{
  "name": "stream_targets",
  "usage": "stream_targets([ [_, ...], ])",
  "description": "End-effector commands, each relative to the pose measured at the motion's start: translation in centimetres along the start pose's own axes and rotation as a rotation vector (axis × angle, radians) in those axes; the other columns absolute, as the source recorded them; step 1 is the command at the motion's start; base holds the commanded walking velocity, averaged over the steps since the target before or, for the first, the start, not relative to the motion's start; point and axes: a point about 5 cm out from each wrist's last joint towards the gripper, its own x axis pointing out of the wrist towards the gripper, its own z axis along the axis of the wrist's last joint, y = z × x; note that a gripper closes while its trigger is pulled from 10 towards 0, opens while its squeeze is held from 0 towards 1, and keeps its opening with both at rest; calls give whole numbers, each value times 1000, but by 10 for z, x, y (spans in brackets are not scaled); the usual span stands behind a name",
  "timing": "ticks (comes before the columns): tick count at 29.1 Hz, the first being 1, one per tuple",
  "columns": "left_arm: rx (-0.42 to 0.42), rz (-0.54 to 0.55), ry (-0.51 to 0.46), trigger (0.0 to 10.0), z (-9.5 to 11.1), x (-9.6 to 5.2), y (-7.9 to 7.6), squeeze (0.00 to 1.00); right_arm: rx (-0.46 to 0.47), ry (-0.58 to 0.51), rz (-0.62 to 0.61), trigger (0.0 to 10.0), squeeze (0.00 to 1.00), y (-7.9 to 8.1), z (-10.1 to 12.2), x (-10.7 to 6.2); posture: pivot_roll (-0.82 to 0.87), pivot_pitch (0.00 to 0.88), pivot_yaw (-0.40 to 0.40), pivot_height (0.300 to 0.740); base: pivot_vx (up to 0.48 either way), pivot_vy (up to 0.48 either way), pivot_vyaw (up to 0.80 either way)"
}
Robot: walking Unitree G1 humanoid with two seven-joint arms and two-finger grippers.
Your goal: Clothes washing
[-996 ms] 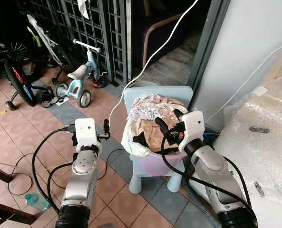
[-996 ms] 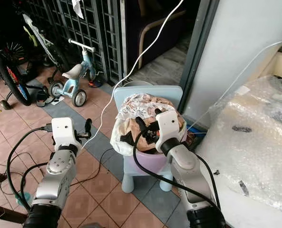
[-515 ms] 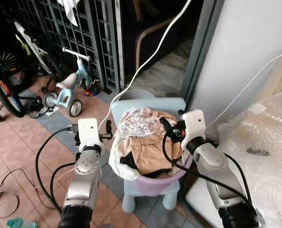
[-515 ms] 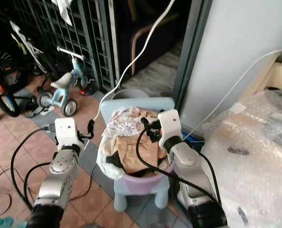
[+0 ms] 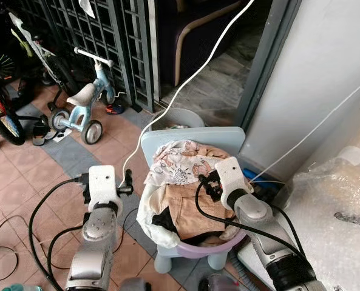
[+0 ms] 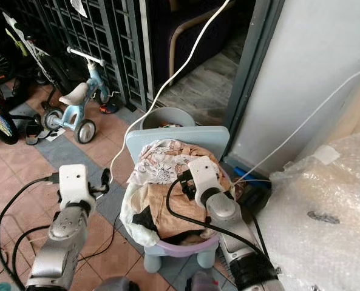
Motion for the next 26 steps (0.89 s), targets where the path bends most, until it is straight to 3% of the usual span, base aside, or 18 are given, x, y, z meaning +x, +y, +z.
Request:
stream_targets([
  [1,14,-4,5,10000,4,-7,3,0,-1,25,-5,10000,0,0,-1,5,117,184,-14,740,0,0,0],
  [8,83,-32,27,10000,6,-28,8,0,-23,-26,-21,10000,0,-1,19,24,164,254,-13,740,0,0,0],
  [18,155,-132,-6,10000,19,-45,-10,0,-135,28,-159,10000,0,-2,29,46,179,317,-23,740,0,0,0],
  [19,152,-134,-5,10000,19,-46,-11,0,-121,50,-165,4980,0,-2,25,46,179,318,-22,740,0,0,0],
  [20,149,-134,-5,10000,20,-46,-12,0,-89,70,-165,3176,0,-2,20,46,184,319,-21,740,0,0,0],
  [21,141,-135,-3,10000,20,-46,-14,0,-17,109,-166,0,0,0,11,45,192,318,-23,740,0,0,0],
  [26,123,-128,-1,10000,20,-45,-14,0,11,137,-173,0,0,0,4,44,195,318,-26,740,0,0,0],
])
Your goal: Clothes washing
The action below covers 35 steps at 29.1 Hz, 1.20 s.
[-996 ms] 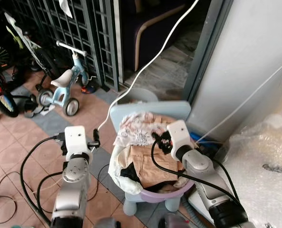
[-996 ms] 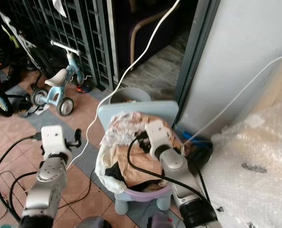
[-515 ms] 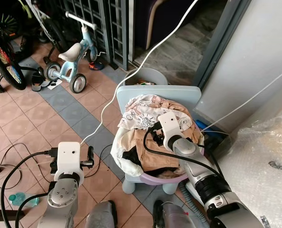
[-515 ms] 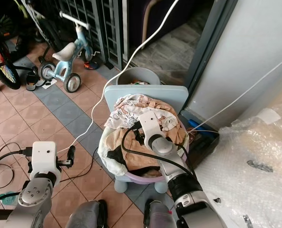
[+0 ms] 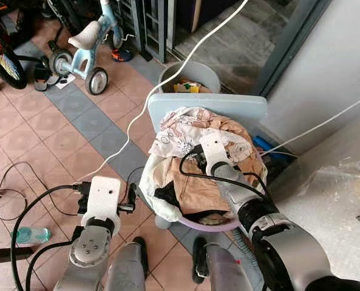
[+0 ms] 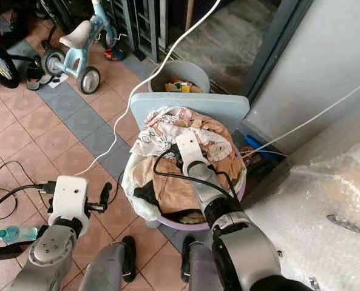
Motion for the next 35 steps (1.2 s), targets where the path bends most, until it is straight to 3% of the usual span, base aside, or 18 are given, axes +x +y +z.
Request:
stream_targets([
  [1,-1,11,19,10000,-3,-3,1,0,30,70,-2,0,0,1,-17,-2,190,318,-28,740,0,0,0],
  [9,-10,28,19,10000,-2,5,2,0,95,106,-4,0,0,-6,-34,-5,158,286,-43,740,0,0,0],
  [22,-32,60,1,10000,1,17,3,0,194,116,14,0,0,-4,-32,-4,153,241,-53,740,0,0,0],
  [28,-32,70,-14,10000,3,27,4,0,213,62,52,0,0,-2,-16,0,147,195,-63,740,0,0,0],
  [31,-24,67,-35,10000,5,38,4,0,249,-38,59,0,0,-7,7,3,132,143,-57,740,0,0,0],
  [35,-21,68,-52,10000,9,45,5,0,267,-94,70,0,0,-10,18,3,114,94,-43,740,0,0,0],
])
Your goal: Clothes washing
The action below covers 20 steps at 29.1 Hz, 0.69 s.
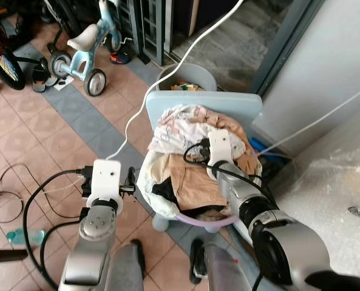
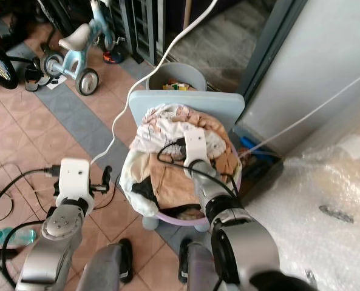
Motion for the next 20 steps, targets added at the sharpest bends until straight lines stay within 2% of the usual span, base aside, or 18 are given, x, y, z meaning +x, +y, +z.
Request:
stream_targets([
  [1,1,8,8,10000,-4,2,1,0,18,-39,7,0,0,0,9,1,114,94,-43,740,0,0,0],
  [2,1,8,8,10000,-4,2,1,0,18,-39,7,0,0,0,9,1,114,94,-43,740,0,0,0],
  [5,2,3,-14,10000,0,14,1,0,19,-144,35,0,0,-6,21,-2,78,29,-20,740,0,0,0],
  [6,4,-2,-24,10000,2,18,1,0,23,-204,45,0,0,-12,23,-7,73,15,-17,740,0,0,0],
  [11,0,3,-57,10000,7,28,1,0,47,-334,50,0,0,-26,25,-27,45,0,-3,740,0,0,0],
  [14,-3,4,-68,10000,8,33,1,0,-12,-408,67,0,0,-26,26,-45,27,0,8,740,0,0,0],
  [16,5,-6,-66,10000,7,36,-1,0,-1,-395,105,0,0,-22,19,-53,15,0,12,740,0,0,0],
  [20,5,-16,-76,10000,8,37,-5,0,-64,-348,189,0,0,-17,5,-65,15,0,15,740,0,0,0],
])
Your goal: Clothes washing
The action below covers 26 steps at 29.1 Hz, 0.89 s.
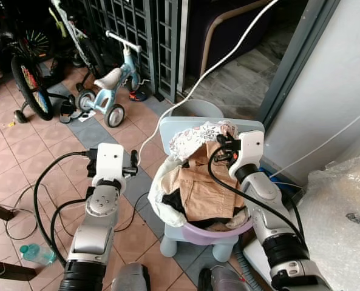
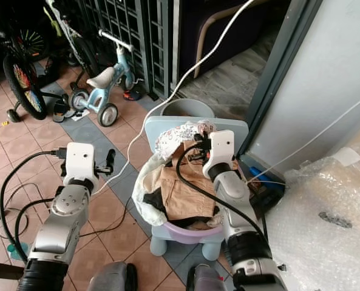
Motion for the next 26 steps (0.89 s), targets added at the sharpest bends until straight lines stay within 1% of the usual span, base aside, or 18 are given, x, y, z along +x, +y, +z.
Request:
stream_targets([
  [1,8,5,-5,10000,0,2,1,0,-57,48,118,0,0,6,-2,-8,17,0,16,740,0,0,0],
  [3,9,5,-2,10000,-1,1,1,0,-134,134,181,0,0,4,-14,-17,15,0,18,740,0,0,0],
  [4,12,4,1,10000,-3,1,1,0,-203,236,203,0,0,-3,-27,-25,14,0,17,740,0,0,0],
  [6,17,0,2,10000,-4,1,1,0,-252,314,230,0,0,-9,-35,-30,15,0,17,740,0,0,0],
  [7,17,0,2,10000,-4,1,1,0,-252,314,230,0,0,-9,-35,-30,15,0,17,740,0,0,0],
  [9,18,-1,1,10000,-4,2,0,0,-292,391,250,0,0,-14,-41,-31,15,0,18,740,0,0,0],
  [10,19,-1,0,10000,-4,3,0,0,-326,430,273,0,0,-15,-44,-32,16,0,18,740,0,0,0],
  [11,20,-1,-1,10000,-3,4,0,0,-388,481,303,0,0,-15,-47,-32,21,0,17,740,0,0,0],
  [14,22,-1,-2,10000,-3,4,-1,0,-456,516,320,0,0,-15,-49,-30,23,0,18,740,0,0,0],
  [15,25,-2,-1,10000,-3,5,-1,0,-498,541,369,2157,0,-12,-51,-31,27,0,17,740,0,0,0],
  [16,25,-2,-1,10000,-3,5,-1,0,-498,541,369,2157,0,-12,-51,-31,27,0,17,740,0,0,0],
  [17,28,-4,0,10000,-4,4,-1,0,-517,560,396,10000,1000,-9,-53,-31,29,0,17,740,0,0,0],
  [19,30,-5,3,10000,-5,4,-1,0,-566,537,374,10000,1000,-9,-50,-26,32,0,17,740,0,0,0],
  [21,33,-5,5,10000,-6,3,-1,0,-584,512,377,10000,1000,-7,-45,-22,32,0,18,740,0,0,0],
  [22,34,-5,7,10000,-6,3,-1,0,-563,495,401,10000,1000,-5,-42,-21,32,0,18,740,0,0,0],
  [23,35,-6,8,10000,-7,3,-1,0,-528,474,457,10000,1000,1,-37,-21,30,0,19,740,0,0,0],
  [25,37,-8,10,10000,-7,3,-1,0,-503,463,511,10000,1000,5,-34,-22,27,0,22,740,0,0,0],
  [26,38,-10,11,10000,-7,3,-2,0,-489,460,567,10000,1000,8,-30,-22,25,0,23,740,0,0,0],
])
